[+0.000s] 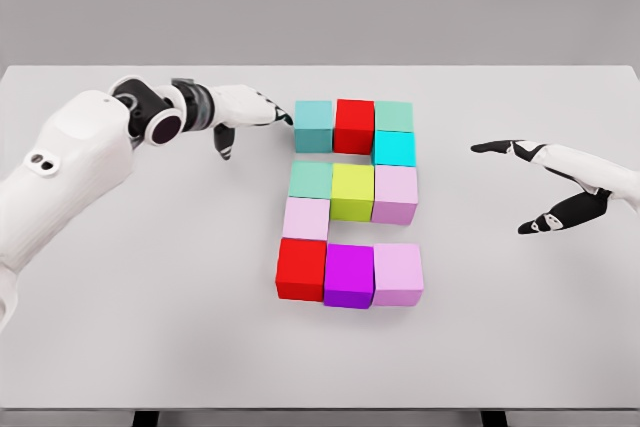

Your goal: Assemble the squares on the desktop into the number 2

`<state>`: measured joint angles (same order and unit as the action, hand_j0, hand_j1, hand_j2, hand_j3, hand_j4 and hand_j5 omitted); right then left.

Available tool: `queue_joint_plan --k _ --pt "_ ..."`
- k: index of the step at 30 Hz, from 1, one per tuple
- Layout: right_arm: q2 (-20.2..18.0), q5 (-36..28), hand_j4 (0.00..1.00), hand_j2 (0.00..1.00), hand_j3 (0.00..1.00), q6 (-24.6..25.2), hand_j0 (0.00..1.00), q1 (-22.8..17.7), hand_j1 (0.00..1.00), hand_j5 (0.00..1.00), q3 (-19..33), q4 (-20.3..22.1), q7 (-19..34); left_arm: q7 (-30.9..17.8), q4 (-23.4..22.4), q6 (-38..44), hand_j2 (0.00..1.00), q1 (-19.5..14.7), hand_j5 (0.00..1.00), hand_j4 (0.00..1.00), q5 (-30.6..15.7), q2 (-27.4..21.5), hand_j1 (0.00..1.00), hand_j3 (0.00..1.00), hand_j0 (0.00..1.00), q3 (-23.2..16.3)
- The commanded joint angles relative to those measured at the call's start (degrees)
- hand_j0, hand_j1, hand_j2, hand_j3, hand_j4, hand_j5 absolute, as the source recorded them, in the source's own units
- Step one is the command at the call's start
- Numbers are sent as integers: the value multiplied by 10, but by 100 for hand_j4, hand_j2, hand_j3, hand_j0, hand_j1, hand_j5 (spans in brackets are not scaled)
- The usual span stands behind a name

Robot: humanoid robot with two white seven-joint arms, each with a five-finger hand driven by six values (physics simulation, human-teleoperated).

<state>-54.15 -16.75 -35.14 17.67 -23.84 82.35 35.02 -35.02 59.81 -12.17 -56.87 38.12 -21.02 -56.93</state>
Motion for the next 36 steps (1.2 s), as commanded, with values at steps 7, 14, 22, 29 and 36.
queue_joint_plan --k 7,14,22,29,36 --pt "-1 -5 100 100 100 1 100 0 100 100 0 -1 0 0 -8 0 100 -1 100 100 5 8 100 100 100 1" --pt "-1 -5 100 100 100 1 100 0 100 100 0 0 0 0 -8 0 100 -2 100 100 12 15 100 100 100 1" --pt "-1 -5 100 100 100 1 100 0 100 100 0 1 0 0 -8 -1 100 -4 100 100 8 7 100 100 100 2" --pt "-2 -5 100 100 100 1 100 -17 100 100 2 33 0 0 104 -228 100 29 100 100 -174 -151 100 100 100 175" --pt "-1 -5 100 100 100 1 100 -18 100 100 5 32 0 0 190 -228 100 261 100 100 -563 -209 100 100 100 391"
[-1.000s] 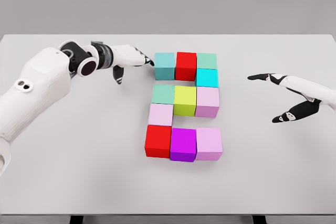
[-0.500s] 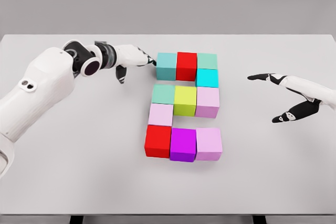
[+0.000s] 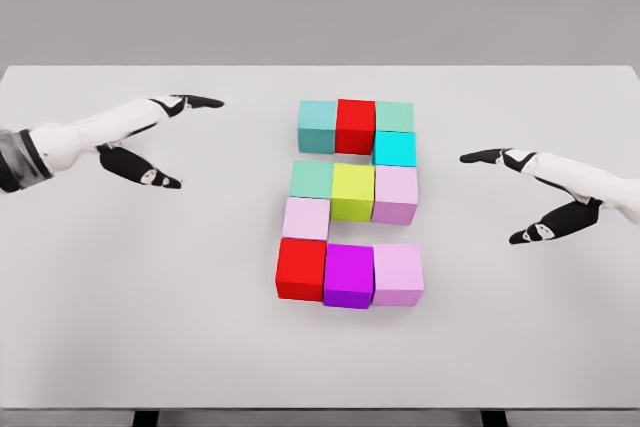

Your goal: Assemble the squares on the desktop into the number 2

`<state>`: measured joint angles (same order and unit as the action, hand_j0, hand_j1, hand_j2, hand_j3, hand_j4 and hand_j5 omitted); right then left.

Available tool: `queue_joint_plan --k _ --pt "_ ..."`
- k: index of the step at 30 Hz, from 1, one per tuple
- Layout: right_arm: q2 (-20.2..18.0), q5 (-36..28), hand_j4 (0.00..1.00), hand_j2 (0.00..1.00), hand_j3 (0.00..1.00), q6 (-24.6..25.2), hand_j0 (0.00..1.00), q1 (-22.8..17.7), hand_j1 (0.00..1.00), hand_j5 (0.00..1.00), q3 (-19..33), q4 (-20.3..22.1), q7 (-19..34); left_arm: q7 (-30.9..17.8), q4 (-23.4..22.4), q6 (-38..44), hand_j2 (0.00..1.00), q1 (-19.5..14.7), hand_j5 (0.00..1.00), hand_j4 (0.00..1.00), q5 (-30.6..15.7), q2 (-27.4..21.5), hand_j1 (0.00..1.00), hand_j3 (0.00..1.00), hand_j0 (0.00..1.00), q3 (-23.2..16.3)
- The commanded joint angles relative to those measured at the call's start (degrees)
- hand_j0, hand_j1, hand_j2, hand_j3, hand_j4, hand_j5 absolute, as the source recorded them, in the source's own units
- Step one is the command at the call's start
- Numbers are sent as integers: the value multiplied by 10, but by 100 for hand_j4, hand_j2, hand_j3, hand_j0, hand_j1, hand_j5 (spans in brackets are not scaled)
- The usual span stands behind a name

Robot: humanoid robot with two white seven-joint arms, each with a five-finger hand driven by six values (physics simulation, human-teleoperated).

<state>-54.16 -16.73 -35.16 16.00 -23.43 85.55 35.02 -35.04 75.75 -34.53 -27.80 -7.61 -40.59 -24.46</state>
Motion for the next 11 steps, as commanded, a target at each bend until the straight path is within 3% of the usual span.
queue_joint_plan --k 1,4,11 --pt "-1 -5 100 100 100 2 100 -1 100 100 1 -1 0 0 48 -5 100 11 100 100 -109 -13 100 100 100 99" --pt "-1 -5 100 100 100 2 100 -1 100 100 1 1 0 0 56 -5 100 70 100 100 -110 -12 100 100 100 132" --pt "-1 -5 100 100 100 2 100 -1 100 100 1 -3 0 0 54 -5 100 115 100 100 -104 -12 100 100 100 130"
